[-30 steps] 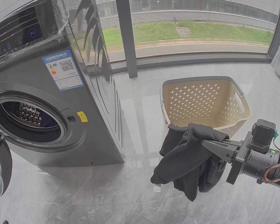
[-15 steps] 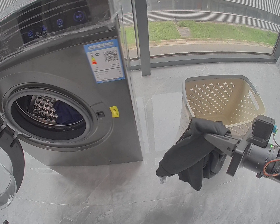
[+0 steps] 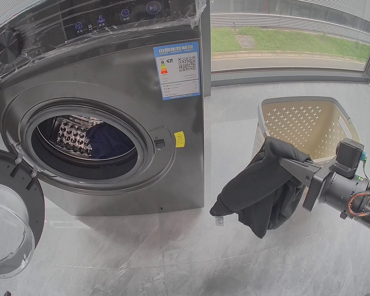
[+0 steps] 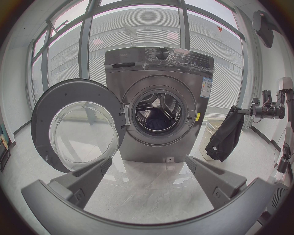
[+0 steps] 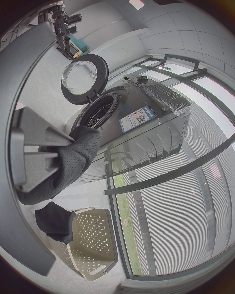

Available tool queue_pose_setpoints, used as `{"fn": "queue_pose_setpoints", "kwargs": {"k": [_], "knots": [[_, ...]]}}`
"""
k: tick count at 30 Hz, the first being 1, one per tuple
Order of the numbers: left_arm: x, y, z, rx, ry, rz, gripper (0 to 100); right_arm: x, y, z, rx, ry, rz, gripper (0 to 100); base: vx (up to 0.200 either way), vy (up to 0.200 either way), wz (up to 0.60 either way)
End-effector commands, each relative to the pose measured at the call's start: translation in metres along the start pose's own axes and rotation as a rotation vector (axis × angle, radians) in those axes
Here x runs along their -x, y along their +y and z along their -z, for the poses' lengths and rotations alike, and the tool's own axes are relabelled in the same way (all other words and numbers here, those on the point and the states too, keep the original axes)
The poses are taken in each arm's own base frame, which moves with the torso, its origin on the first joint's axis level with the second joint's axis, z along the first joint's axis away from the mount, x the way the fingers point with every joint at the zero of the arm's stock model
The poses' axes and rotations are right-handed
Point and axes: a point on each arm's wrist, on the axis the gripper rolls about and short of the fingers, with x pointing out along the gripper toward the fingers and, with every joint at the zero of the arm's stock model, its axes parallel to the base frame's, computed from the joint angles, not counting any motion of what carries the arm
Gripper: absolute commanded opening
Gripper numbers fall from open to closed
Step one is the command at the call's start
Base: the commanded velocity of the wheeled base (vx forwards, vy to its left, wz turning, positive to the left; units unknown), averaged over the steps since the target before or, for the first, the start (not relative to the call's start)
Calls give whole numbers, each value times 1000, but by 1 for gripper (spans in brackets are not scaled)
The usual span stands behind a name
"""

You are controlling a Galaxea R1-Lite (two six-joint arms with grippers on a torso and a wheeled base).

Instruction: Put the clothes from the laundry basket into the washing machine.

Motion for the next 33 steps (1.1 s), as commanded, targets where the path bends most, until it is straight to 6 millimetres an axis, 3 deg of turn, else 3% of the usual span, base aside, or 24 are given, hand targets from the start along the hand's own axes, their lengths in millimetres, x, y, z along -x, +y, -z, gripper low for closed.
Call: {"fn": "queue_pose_setpoints", "kwargs": {"k": [1, 12, 33], "knots": [[0, 0, 4, 0, 0, 1, 100, -1, -2, 0, 2, -1, 10, 0, -200, 0, 0], [0, 0, 4, 0, 0, 1, 100, -2, -4, 1, 3, 5, 19, 0, -36, 0, 0], [0, 0, 4, 0, 0, 2, 100, -2, -6, 0, 3, -3, 27, 0, 0, 200, 0]]}}
